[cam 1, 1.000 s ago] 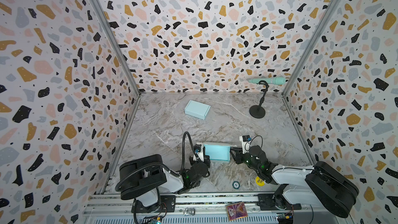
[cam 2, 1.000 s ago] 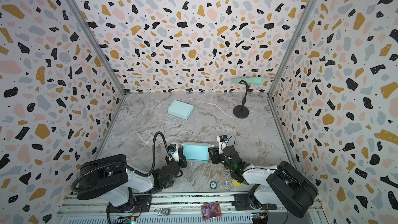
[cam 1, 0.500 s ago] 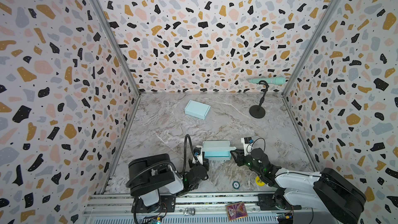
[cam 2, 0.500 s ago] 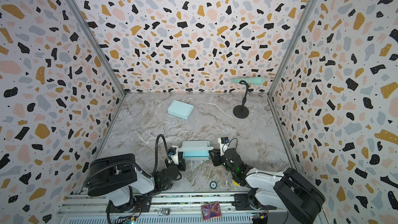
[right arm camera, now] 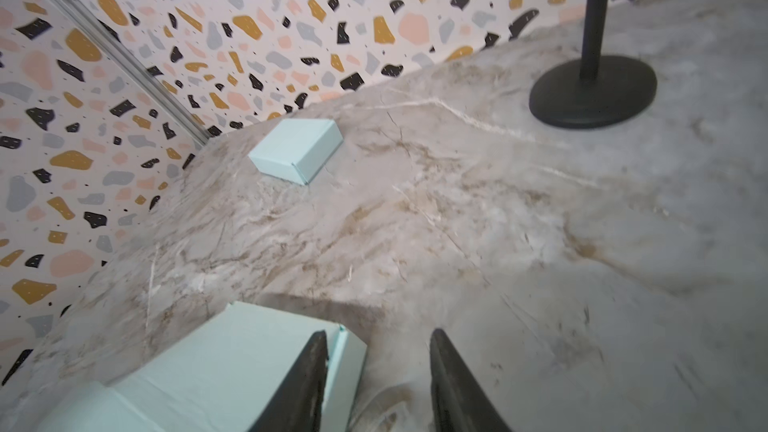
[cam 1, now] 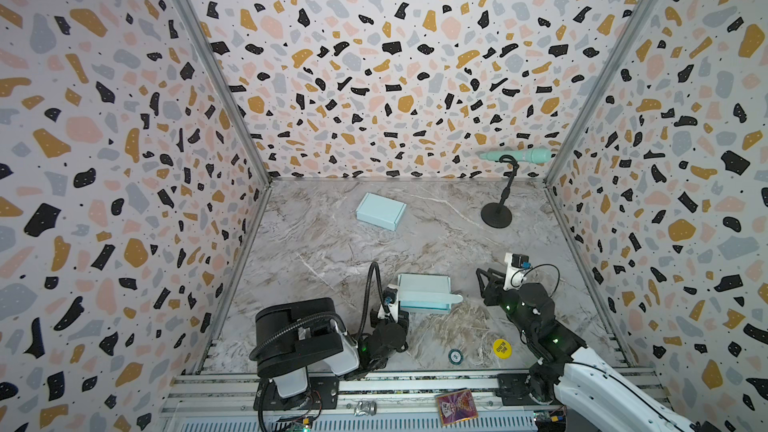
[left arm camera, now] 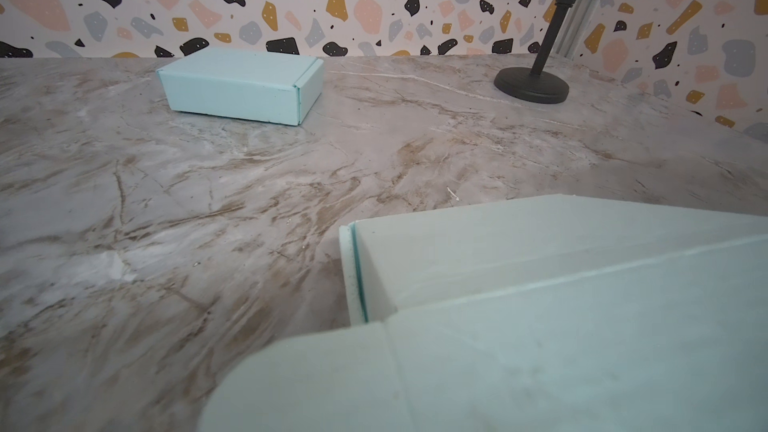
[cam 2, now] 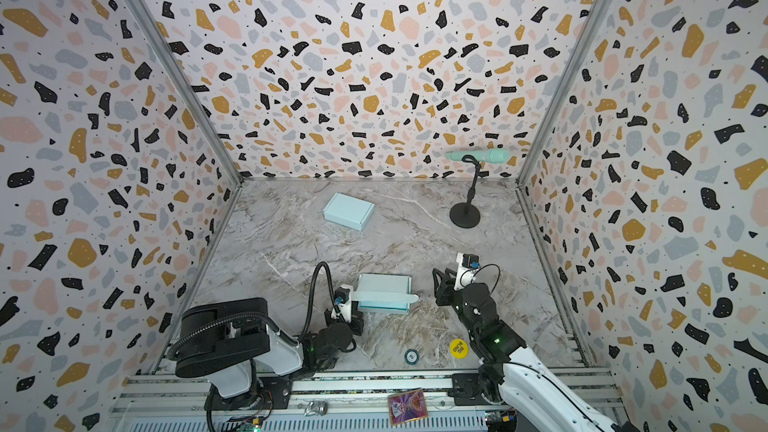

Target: Fold the paper box

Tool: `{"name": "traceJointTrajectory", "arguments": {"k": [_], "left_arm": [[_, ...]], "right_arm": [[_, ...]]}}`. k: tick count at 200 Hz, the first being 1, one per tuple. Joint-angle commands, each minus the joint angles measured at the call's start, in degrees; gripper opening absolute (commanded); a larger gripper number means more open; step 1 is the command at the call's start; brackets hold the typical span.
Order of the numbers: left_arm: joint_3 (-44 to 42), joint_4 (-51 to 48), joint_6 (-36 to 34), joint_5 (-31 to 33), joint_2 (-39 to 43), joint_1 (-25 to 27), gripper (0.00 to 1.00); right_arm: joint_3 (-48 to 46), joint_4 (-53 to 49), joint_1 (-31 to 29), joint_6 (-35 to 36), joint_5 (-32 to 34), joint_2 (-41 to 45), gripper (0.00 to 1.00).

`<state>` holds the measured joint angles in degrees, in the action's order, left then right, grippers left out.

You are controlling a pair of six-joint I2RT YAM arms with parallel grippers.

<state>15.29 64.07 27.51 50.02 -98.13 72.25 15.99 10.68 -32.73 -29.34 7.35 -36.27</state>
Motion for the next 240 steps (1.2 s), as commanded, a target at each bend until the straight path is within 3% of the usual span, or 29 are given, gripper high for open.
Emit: {"name": "traceJointTrajectory", "arguments": {"k": [1, 26, 59, 128, 150, 171, 191, 225, 240], "left_arm": [[1.10, -2.16, -0.88, 0.17, 0.81, 0.46, 0.00], [1.76, -4.49, -1.03, -0.10, 2.36, 0.68, 0.00], [2.29, -6.62, -1.55, -1.23, 4.44, 0.85, 0.01], [0.92, -12.82, -1.55, -5.63, 9.95, 2.22, 0.35], [-0.27, -15.92, -0.85, -7.50, 12.33, 3.48, 0.55], [-1.27, -20.84, -0.48, -9.36, 15.83, 5.44, 0.82], [-1.14, -28.47, -0.28, -12.35, 20.90, 7.57, 0.99], [-0.75, -41.93, 1.33, -19.70, 33.79, 9.23, 1.00], [1.08, -47.91, 3.24, -19.50, 40.04, 9.22, 1.00]], "right_arm": [[7.44, -2.42, -1.11, 4.83, -6.30, -8.91, 0.42], [9.32, 2.65, -10.40, 5.51, -3.44, -18.36, 0.42], [9.23, 3.12, -15.71, 6.27, -0.19, -23.35, 0.42], [4.29, 5.80, -18.46, 6.02, 4.07, -27.06, 0.41], [3.41, 6.60, -19.53, 6.09, 5.86, -28.36, 0.40], [2.60, 7.40, -20.45, 6.22, 7.74, -28.74, 0.40], [2.56, 7.34, -21.36, 7.18, 9.53, -29.98, 0.39], [2.63, 7.70, -23.11, 8.71, 11.93, -31.25, 0.39], [2.73, 7.45, -23.63, 9.49, 12.94, -31.56, 0.39]]}}
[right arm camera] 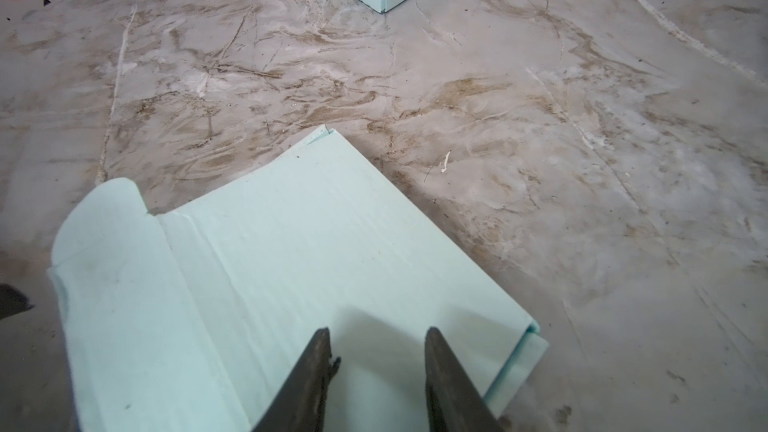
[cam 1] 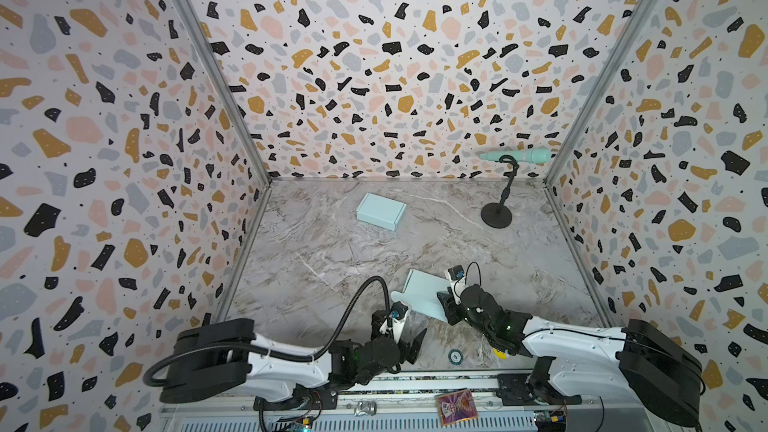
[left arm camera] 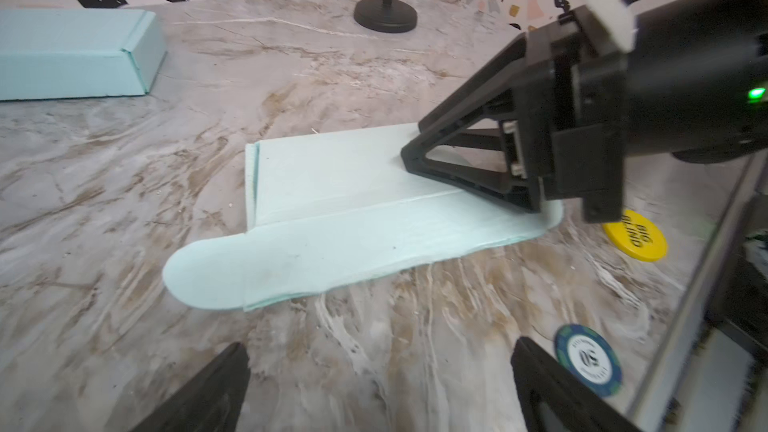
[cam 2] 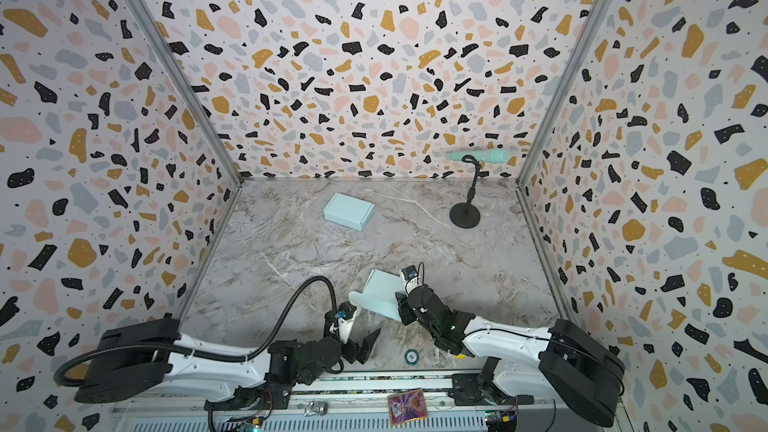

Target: Fold the paper box

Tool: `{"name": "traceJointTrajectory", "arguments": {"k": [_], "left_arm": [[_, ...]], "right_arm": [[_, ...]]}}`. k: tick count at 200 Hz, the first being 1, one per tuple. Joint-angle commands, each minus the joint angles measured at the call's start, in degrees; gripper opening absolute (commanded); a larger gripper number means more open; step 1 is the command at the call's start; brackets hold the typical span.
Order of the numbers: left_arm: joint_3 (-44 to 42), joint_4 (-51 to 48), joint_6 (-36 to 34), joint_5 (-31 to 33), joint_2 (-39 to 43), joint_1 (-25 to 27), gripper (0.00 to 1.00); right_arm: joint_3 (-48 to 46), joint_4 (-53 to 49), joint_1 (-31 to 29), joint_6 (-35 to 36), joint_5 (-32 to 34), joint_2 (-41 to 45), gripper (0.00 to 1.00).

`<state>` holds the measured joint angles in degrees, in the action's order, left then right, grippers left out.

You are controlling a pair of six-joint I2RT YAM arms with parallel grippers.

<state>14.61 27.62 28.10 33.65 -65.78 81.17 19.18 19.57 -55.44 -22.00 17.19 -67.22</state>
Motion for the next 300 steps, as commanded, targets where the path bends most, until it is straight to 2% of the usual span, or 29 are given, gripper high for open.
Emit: {"name": "traceJointTrajectory", "arguments": {"k": [1, 25, 41, 53, 77, 112, 147, 171, 218, 270, 300], "left_arm": [[2.01, -12.02, 2.83, -2.92, 8.04, 0.31, 1.00], [8.03, -21.05, 6.75, 1.32, 12.99, -1.21, 1.00], [12.86, -25.52, 9.12, 0.91, 11.65, -6.56, 1.00], [14.67, -26.33, 10.30, -2.26, 10.26, -12.00, 1.00], [15.95, -20.54, 9.00, -11.67, 5.98, -21.51, 0.95], [20.31, -18.18, 4.95, -18.22, -5.16, -27.17, 0.89], [19.92, -15.50, 3.78, -21.69, -13.11, -28.96, 0.79], [18.34, -13.65, 3.96, -22.20, -15.21, -29.49, 0.72], [15.50, -9.94, 4.94, -23.76, -17.24, -29.52, 0.62], [13.45, -8.24, 5.93, -24.40, -17.39, -29.50, 0.55], [12.86, -7.94, 5.94, -24.24, -17.28, -29.44, 0.53]], "right_arm": [[-0.46, -1.41, -0.95, 2.19, 3.15, -0.62, 0.39], [-0.80, -1.13, -2.06, 3.02, 4.13, -0.18, 0.38], [-0.90, -1.23, -2.36, 3.26, 4.34, -0.55, 0.38], [-0.73, -1.06, -2.61, 3.38, 4.24, -0.88, 0.38], [-0.55, -0.93, -2.81, 3.14, 4.08, -1.31, 0.36], [-0.72, -1.12, -2.86, 2.49, 4.21, -0.48, 0.36], [-0.92, -1.45, -2.82, 1.81, 4.03, 0.50, 0.36], [-1.34, -1.73, -2.35, 0.64, 3.11, 1.89, 0.35], [-1.26, -4.42, 1.45, -1.81, -2.84, 8.74, 0.38], [-1.33, -12.25, 10.91, -10.12, -14.48, 15.52, 0.47], [-4.43, -11.12, 13.76, -13.92, -21.41, 18.29, 0.55]]}}
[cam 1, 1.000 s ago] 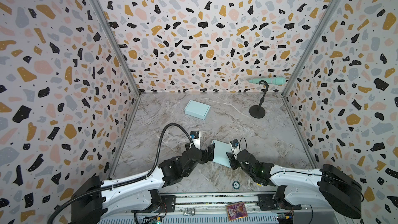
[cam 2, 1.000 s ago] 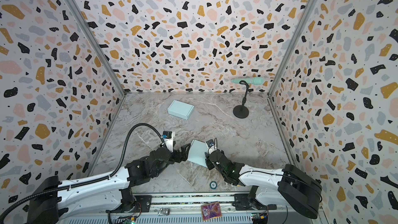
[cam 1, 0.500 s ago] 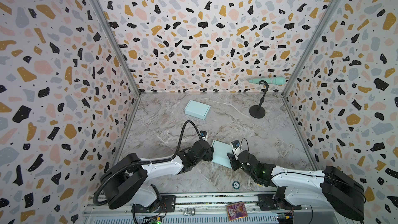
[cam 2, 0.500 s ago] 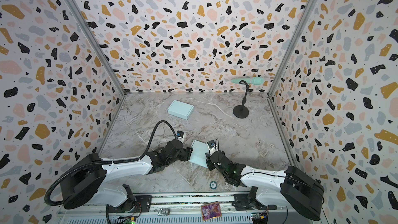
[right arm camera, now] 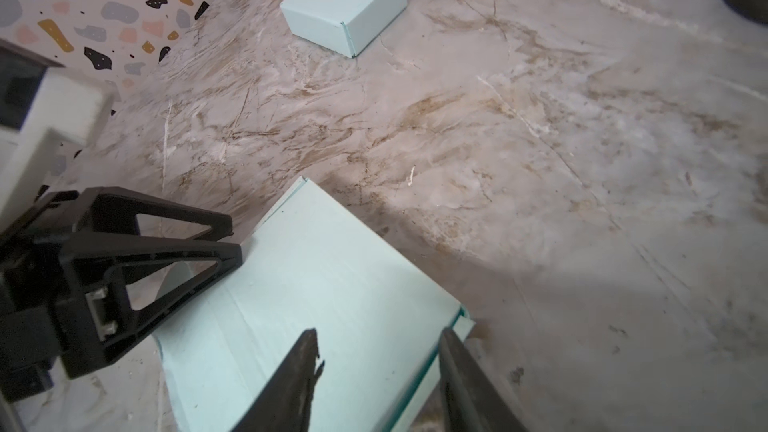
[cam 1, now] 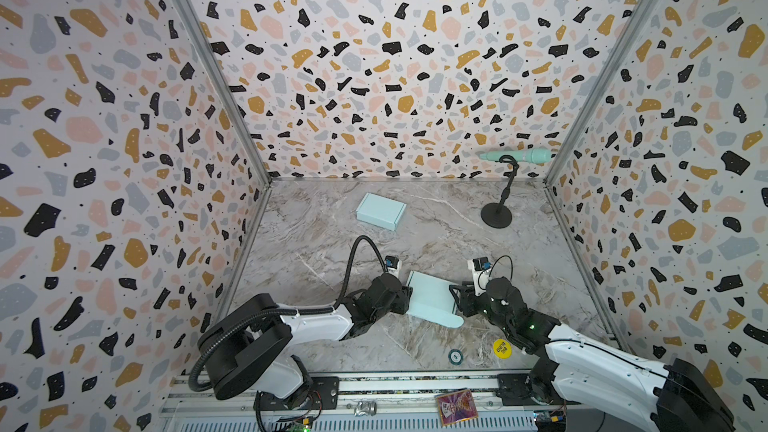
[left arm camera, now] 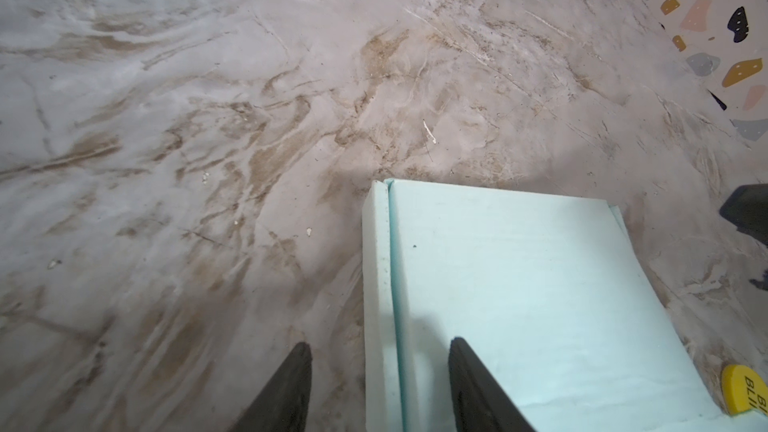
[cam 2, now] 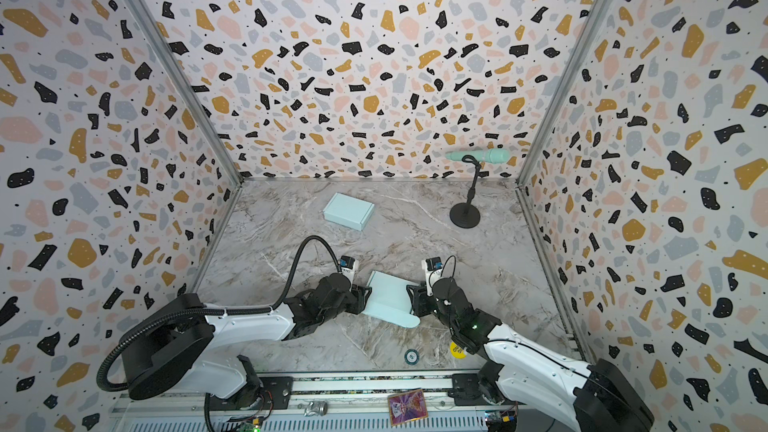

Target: Fold the paper box

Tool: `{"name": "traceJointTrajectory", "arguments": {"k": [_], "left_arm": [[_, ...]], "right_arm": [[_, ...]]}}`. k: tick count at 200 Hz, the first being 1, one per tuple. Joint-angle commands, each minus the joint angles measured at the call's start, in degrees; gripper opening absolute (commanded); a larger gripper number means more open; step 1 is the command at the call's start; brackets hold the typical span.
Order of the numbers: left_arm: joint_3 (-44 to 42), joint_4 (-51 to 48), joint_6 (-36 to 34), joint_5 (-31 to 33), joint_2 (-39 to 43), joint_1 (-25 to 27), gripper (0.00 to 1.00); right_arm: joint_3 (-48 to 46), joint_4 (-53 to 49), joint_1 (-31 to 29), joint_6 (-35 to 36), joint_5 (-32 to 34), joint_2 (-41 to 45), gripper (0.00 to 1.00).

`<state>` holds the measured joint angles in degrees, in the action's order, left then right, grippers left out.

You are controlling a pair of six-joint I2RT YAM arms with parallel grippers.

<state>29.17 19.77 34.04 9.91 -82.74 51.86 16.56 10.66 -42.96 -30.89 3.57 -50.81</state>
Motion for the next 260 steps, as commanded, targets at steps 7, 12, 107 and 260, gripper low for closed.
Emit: {"name": "traceJointTrajectory", "arguments": {"k": [7, 12, 107, 260], "left_arm": [[-1.87, 0.00, -0.03, -0.59, -0.41, -0.10, 0.52], [-2.04, 0.21, 0.00, -0.76, -0.51, -0.14, 0.52], [-3.96, 2.90, 0.85, -1.30, -0.53, 0.58, 0.48], [-6.12, -1.05, 2.05, 1.76, 5.63, -1.03, 0.44]], "right_arm": [[-2.26, -1.26, 1.55, -5.24, -9.12, 1.80, 0.56], [-2.40, -0.51, 1.65, -5.36, -10.15, 1.59, 0.57], [-3.56, 2.12, 2.27, -4.77, -10.51, -6.53, 0.51], [7.52, 7.46, 2.88, 3.62, -9.17, -23.01, 0.50]]}}
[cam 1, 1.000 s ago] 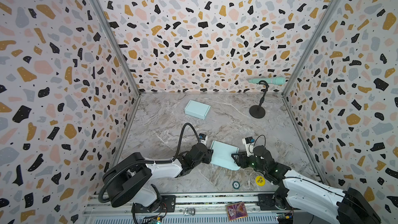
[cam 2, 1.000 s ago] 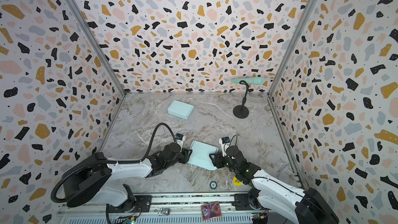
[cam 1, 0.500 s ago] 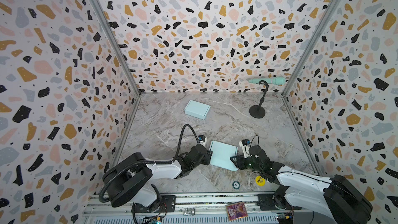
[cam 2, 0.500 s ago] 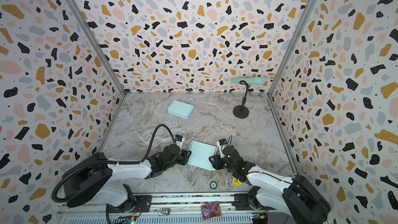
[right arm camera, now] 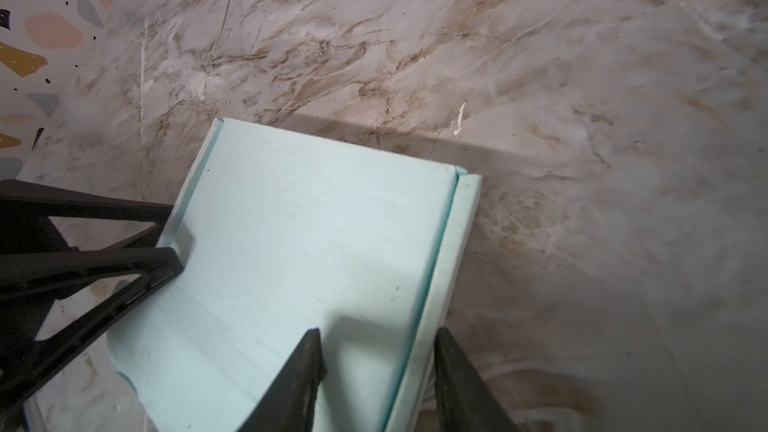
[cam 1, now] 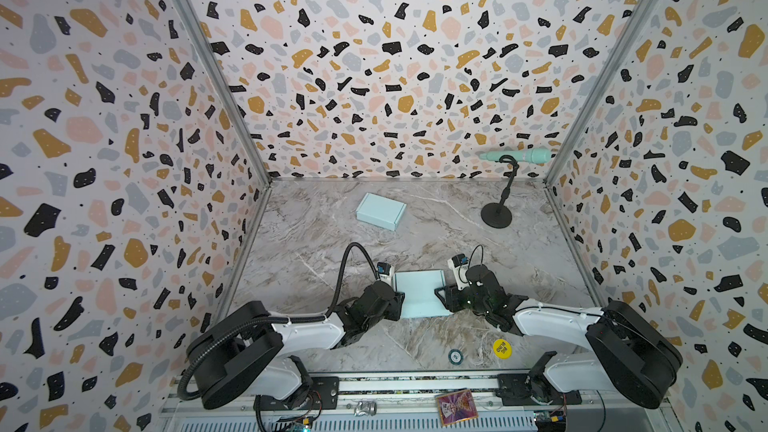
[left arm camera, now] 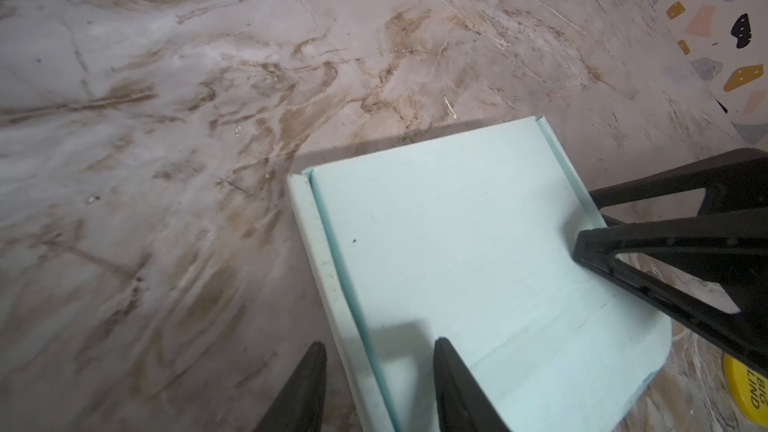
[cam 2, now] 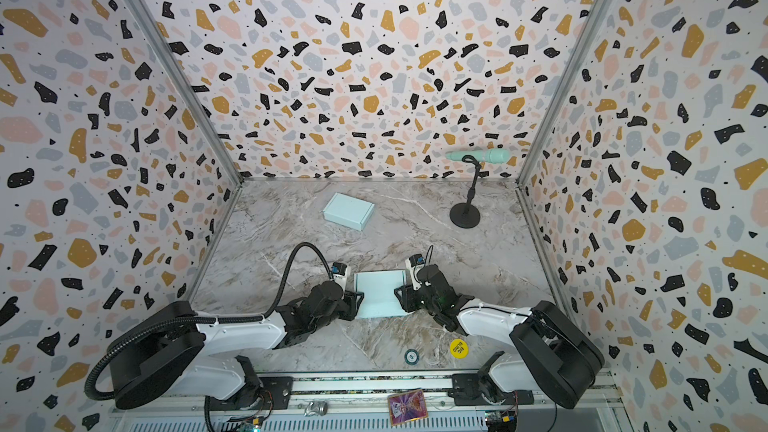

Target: Fold the paper box

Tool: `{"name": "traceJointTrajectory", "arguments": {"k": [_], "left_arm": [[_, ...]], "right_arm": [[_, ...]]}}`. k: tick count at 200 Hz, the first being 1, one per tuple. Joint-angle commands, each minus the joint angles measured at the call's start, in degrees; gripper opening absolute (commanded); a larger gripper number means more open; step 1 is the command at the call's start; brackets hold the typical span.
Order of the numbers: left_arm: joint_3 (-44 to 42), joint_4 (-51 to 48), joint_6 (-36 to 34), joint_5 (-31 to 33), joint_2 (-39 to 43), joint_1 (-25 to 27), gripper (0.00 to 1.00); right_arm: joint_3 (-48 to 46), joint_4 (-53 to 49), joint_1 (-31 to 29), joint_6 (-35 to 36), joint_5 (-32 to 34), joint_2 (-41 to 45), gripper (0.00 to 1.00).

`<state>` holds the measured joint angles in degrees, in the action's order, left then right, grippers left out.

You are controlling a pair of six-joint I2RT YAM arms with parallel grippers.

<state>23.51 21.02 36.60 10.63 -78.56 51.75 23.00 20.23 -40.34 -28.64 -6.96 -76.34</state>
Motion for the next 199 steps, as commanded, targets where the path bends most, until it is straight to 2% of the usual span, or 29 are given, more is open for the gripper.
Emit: {"name": "traceJointTrajectory", "arguments": {"k": [1, 44, 59, 83, 102, 129, 199], "left_arm": [[-0.43, -2.38, -0.58, 1.09, 1.56, -0.98, 0.45], [4.79, -16.13, -3.66, 7.22, 7.37, -1.35, 0.58], [5.88, -19.80, -3.86, 8.01, 10.65, -0.37, 0.59], [6.97, -23.48, -1.10, 9.05, 13.60, 4.47, 0.57], [6.14, -22.77, 2.97, 9.12, 13.99, 8.18, 0.55], [4.08, -19.37, 7.30, 9.77, 12.68, 11.63, 0.54], [0.24, -12.06, 9.62, 8.13, 8.65, 12.06, 0.56]], "right_arm": [[1.08, -2.20, 0.26, 1.38, 1.40, 2.69, 0.50], [1.08, -11.39, -0.43, 2.03, 4.83, 12.68, 0.66], [1.19, -15.50, -2.10, 1.85, 6.51, 16.11, 0.69], [1.68, -20.53, -6.26, 0.16, 7.89, 19.54, 0.69], [1.13, -21.92, -8.47, -1.09, 8.63, 20.85, 0.70], [-0.01, -20.94, -8.62, -1.59, 7.19, 20.12, 0.70], [-2.47, -16.81, -8.62, -3.41, 5.06, 17.34, 0.70]]}}
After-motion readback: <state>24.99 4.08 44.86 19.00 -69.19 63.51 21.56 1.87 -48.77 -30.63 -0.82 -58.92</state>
